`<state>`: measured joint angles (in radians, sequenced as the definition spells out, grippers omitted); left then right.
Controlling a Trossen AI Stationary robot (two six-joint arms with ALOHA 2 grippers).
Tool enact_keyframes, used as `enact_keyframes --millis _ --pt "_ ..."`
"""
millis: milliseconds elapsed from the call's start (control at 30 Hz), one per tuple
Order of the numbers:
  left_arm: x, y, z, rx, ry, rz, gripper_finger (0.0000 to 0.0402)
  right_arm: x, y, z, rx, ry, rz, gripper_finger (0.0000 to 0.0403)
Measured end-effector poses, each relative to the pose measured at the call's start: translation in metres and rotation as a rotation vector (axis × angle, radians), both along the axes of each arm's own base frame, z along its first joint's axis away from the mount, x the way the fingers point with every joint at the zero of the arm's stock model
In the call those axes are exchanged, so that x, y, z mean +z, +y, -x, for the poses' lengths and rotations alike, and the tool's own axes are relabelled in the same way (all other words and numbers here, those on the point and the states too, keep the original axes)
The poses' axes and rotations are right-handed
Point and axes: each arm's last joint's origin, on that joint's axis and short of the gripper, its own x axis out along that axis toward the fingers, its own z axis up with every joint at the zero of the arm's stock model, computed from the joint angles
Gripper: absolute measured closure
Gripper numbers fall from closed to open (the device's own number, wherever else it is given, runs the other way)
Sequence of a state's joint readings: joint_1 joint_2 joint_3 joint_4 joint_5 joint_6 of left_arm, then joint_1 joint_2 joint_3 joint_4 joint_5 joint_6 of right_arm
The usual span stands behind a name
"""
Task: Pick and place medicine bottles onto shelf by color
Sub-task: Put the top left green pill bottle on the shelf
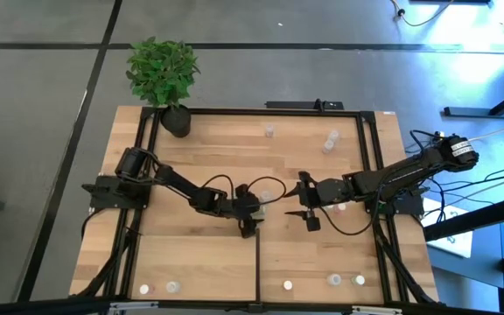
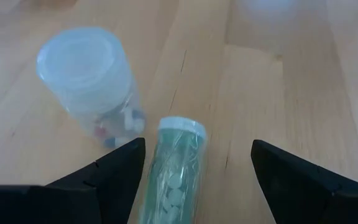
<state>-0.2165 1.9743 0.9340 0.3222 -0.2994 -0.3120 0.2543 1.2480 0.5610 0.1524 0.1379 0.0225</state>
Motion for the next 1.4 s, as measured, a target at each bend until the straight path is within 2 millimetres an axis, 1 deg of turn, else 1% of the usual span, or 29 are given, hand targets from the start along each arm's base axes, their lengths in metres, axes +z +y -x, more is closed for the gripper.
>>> enact_keyframes --millis 200,533,967,1233,1400 --pt "0.0003 0.0002 -0.0001 -0.009 0.002 -0.018 0.0115 0.0 0.0 0.0 0.001 0.0 0.002 0.0146" --pt "-0.001 0.0002 0.001 -0.015 0.016 -0.029 0.0152 0.0 0.0001 0.0 0.001 0.0 0.001 0.0146" --pt "-0.0014 0.0 0.0011 -0.023 0.019 -0.026 0.0154 0.0 0.0 0.0 0.001 0.0 0.001 0.0146" --pt "-0.0024 0.0038 0.0008 -0.024 0.028 -0.008 0.0154 0.0 0.0001 0.0 0.001 0.0 0.001 0.0146" --pt "-0.0028 0.0038 0.001 -0.028 0.033 -0.005 0.0168 0.0 0.0 0.0 0.001 0.0 0.001 0.0146"
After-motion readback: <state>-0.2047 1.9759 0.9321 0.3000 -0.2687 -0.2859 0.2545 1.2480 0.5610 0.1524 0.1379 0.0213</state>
